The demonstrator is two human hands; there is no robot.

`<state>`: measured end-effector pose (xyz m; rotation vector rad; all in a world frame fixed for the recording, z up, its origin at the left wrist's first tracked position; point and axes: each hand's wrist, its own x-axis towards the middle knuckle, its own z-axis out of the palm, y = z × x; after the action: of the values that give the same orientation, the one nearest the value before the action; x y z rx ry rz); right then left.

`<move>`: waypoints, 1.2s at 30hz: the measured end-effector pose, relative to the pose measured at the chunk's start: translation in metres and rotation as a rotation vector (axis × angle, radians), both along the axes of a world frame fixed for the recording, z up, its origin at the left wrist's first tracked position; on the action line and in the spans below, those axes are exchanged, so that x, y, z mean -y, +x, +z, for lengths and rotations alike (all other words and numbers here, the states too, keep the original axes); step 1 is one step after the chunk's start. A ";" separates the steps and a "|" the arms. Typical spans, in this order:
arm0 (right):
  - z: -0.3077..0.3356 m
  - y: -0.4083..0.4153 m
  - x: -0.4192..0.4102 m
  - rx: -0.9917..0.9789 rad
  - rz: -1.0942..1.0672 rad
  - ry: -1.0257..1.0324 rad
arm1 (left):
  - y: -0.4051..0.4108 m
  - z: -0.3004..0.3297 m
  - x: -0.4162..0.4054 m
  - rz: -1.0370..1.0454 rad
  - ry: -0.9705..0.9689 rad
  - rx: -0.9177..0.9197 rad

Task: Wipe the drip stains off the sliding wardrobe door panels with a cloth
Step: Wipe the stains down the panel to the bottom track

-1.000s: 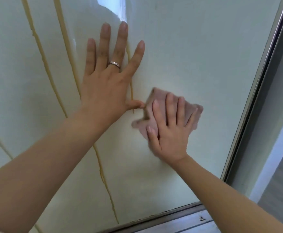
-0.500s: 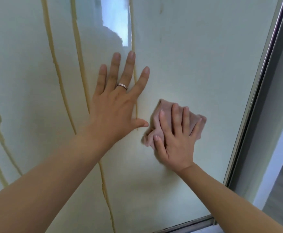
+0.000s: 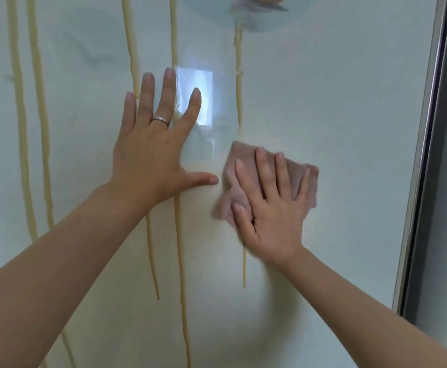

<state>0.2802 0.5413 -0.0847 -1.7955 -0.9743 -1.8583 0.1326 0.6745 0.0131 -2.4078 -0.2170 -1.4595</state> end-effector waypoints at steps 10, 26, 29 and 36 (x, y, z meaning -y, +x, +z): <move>0.040 -0.003 -0.010 -0.058 0.020 0.146 | 0.000 0.002 -0.001 0.023 -0.004 -0.032; 0.085 -0.003 -0.010 -0.005 0.023 0.064 | -0.012 0.030 -0.002 0.032 0.052 0.037; 0.170 -0.012 -0.014 -0.073 0.032 0.089 | -0.022 0.097 -0.013 0.075 0.041 0.087; 0.264 -0.024 -0.024 -0.199 0.009 0.176 | -0.036 0.190 -0.040 0.105 -0.060 -0.009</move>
<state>0.2560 0.5657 0.1790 -1.8240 -0.7222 -1.6648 0.0969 0.7150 0.2034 -2.4099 -0.3842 -1.4143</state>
